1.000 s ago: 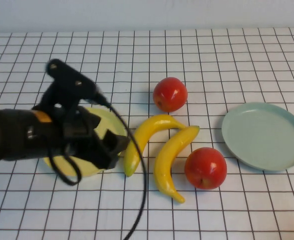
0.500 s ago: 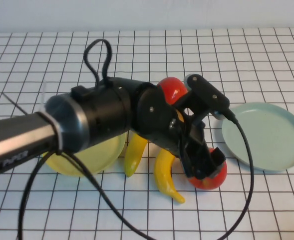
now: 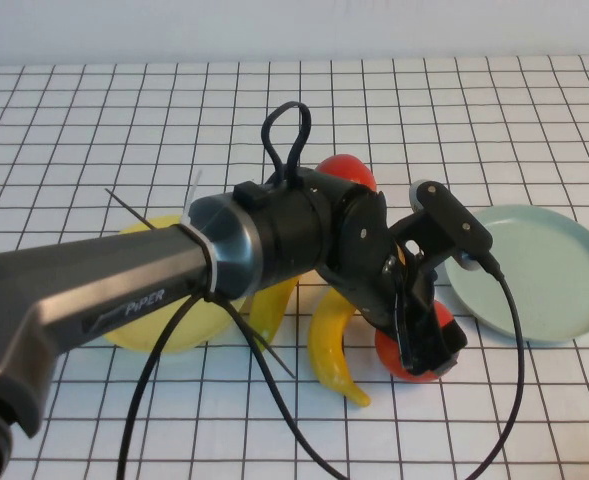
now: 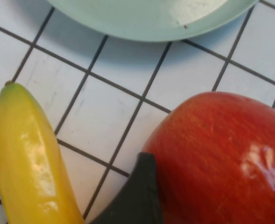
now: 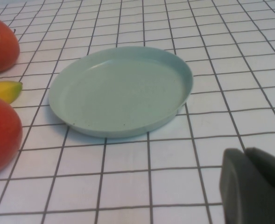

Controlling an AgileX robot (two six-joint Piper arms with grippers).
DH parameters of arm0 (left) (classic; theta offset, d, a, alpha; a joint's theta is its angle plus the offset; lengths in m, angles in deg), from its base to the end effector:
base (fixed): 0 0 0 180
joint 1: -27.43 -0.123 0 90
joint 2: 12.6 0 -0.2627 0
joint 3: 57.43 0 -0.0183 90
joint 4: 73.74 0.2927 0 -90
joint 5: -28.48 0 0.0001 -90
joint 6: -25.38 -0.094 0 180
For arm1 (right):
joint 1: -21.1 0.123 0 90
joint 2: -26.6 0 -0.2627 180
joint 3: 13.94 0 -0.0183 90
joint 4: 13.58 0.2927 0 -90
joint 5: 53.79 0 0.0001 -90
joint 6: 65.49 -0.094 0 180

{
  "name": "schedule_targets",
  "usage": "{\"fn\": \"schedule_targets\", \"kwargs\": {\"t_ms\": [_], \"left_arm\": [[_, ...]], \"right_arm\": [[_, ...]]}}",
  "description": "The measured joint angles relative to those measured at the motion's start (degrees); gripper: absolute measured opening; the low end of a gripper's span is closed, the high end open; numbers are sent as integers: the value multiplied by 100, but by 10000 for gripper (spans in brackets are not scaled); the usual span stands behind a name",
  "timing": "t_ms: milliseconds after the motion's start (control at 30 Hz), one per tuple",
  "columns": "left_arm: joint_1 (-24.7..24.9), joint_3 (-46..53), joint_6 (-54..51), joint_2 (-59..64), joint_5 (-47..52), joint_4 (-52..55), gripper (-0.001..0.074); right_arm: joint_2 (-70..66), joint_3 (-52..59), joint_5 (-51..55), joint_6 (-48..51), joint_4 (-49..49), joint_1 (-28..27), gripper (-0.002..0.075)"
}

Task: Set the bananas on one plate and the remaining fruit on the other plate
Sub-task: Put one type of fruit in the left plate

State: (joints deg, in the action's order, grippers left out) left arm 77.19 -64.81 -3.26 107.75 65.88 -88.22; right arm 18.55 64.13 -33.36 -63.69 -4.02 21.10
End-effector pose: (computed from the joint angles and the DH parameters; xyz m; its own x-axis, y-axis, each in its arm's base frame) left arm 0.2840 -0.3577 0.1722 -0.2963 0.7986 -0.5239 0.9321 0.3614 0.0238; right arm 0.1207 0.0055 0.1714 -0.2852 0.1246 -0.9503 -0.0202 0.9905 0.1359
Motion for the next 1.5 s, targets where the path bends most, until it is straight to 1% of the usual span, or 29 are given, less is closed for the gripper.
{"fn": "schedule_targets", "kwargs": {"t_ms": [333,367,433,500,733,867,933,1000,1200,1300,1400,1500], "left_arm": [[5,-42,65,80,-85,-12,666],[5,-54,101,80,-85,-12,654],[5,-81,205,80,-72,-12,603],[5,-148,334,93,5,27,579],[5,-264,449,-171,12,260,579],[-138,-264,449,-783,-35,413,579],[-322,-264,482,-1046,-11,454,579],[-634,-203,562,-1300,80,468,579],[-1956,167,1388,-1560,454,576,579],[-2533,353,1608,-1549,509,630,579],[-2923,453,1676,-1477,555,695,579],[-3114,459,1698,-1326,611,796,579]], "right_arm": [[0,0,0,0,0,0,-15],[0,0,0,0,0,0,-15],[0,0,0,0,0,0,-15],[0,0,0,0,0,0,-15],[0,0,0,0,0,0,-15],[0,0,0,0,0,0,-15],[0,0,0,0,0,0,-15],[0,0,0,0,0,0,-15],[0,0,0,0,0,0,-15],[0,0,0,0,0,0,-15],[0,0,0,0,0,0,-15],[0,0,0,0,0,0,-15]]}}
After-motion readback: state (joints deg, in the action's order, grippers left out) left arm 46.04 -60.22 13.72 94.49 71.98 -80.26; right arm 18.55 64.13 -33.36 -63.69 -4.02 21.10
